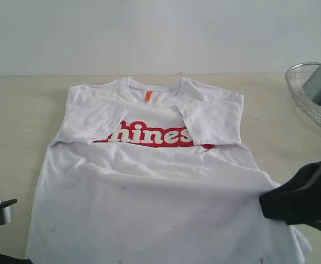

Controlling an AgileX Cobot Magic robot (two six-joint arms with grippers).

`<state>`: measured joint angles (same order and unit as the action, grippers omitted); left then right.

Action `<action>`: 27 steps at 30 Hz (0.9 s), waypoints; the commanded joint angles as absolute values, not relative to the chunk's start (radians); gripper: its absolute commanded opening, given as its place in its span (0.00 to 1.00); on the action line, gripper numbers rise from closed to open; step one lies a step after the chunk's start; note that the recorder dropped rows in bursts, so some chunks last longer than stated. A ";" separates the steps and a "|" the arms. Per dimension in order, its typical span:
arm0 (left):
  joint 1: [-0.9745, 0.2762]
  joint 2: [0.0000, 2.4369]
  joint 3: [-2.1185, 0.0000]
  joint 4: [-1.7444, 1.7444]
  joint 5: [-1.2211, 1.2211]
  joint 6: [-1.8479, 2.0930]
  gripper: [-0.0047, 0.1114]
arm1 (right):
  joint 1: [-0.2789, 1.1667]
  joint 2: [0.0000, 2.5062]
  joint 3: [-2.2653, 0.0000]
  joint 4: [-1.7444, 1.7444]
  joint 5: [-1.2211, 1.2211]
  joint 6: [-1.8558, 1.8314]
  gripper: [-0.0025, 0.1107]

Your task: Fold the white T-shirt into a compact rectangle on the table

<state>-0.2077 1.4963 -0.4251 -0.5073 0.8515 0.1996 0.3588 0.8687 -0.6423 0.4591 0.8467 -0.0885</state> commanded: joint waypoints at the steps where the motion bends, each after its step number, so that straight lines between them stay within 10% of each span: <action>1: -0.214 1.536 -0.420 -0.548 0.833 0.229 0.09 | 0.359 0.861 -0.641 0.455 0.835 -0.096 0.02; 9: -0.214 1.561 -0.420 -0.623 0.836 0.295 0.52 | 0.359 0.861 -0.641 0.453 0.835 -0.102 0.02; 27: -0.214 1.675 -0.420 -0.738 0.800 0.303 0.54 | 0.359 0.861 -0.641 0.453 0.827 -0.102 0.02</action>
<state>-0.2077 1.6361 -0.4214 -0.7075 0.8197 0.2778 0.3588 0.8687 -0.6423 0.4591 0.8365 -0.0924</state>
